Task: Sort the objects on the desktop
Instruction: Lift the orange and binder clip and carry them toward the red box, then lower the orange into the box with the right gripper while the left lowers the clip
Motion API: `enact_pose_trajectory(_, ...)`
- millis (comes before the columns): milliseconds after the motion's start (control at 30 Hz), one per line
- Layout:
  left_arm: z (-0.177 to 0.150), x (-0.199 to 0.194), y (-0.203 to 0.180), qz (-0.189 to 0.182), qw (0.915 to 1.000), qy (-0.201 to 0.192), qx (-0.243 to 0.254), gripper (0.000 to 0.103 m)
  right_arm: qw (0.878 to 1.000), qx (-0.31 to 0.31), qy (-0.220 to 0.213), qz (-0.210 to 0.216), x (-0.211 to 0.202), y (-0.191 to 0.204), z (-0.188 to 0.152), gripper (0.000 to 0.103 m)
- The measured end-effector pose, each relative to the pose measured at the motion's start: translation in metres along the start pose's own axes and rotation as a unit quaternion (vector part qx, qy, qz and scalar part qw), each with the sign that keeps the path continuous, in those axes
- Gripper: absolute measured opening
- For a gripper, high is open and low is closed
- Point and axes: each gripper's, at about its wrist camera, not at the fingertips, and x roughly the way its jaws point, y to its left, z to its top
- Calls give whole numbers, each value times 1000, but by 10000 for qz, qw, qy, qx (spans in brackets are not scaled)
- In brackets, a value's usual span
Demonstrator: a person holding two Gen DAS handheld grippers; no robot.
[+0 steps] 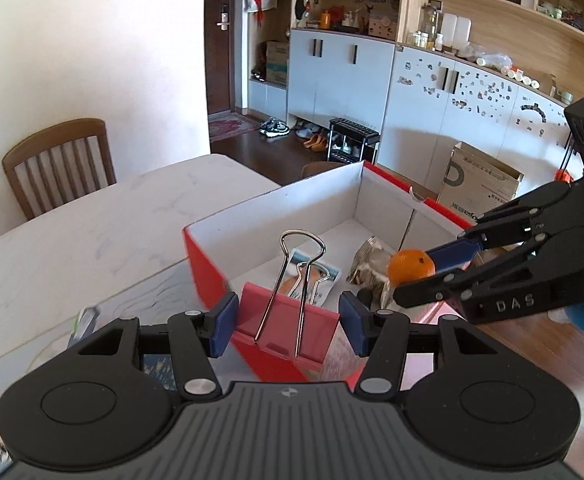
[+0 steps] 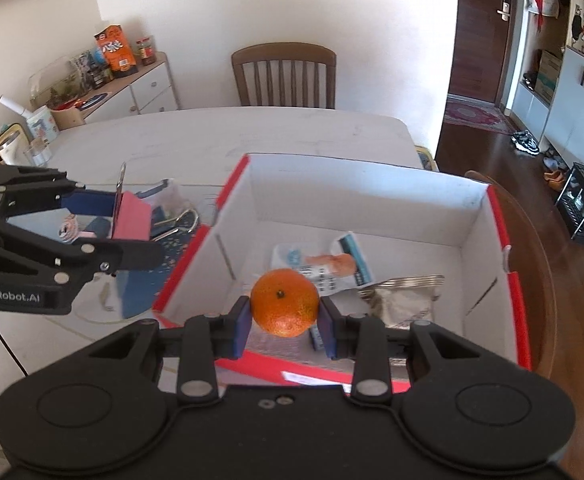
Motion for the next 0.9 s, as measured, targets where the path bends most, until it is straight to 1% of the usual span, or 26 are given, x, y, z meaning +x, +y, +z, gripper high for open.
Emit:
enact_pose_trajectory(167, 17, 24, -7, -75, 9998, 76, 142, 54, 10000, 16, 53, -50, 6, -16, 1, 35)
enact_pose_trajectory(367, 28, 54, -14, -62, 9991, 256, 332, 54, 9999, 3, 155, -45, 19, -27, 3, 35)
enact_pose_trajectory(500, 33, 74, -18, -56, 9982, 420, 415, 54, 9995, -23, 303, -58, 32, -35, 5, 35)
enact_pose_trajectory(633, 38, 96, -20, 50, 9967, 586, 561, 54, 9988, -111, 467, -121, 48, -41, 7, 35)
enact_pose_trajectory(800, 45, 120, -13, 75, 9959, 754, 498, 54, 9976, -269, 632, -109, 64, -45, 13, 35)
enact_pose_trajectory(900, 46, 135, -12, 118, 9941, 911, 580, 54, 9967, -182, 795, -15, 75, -49, 16, 34)
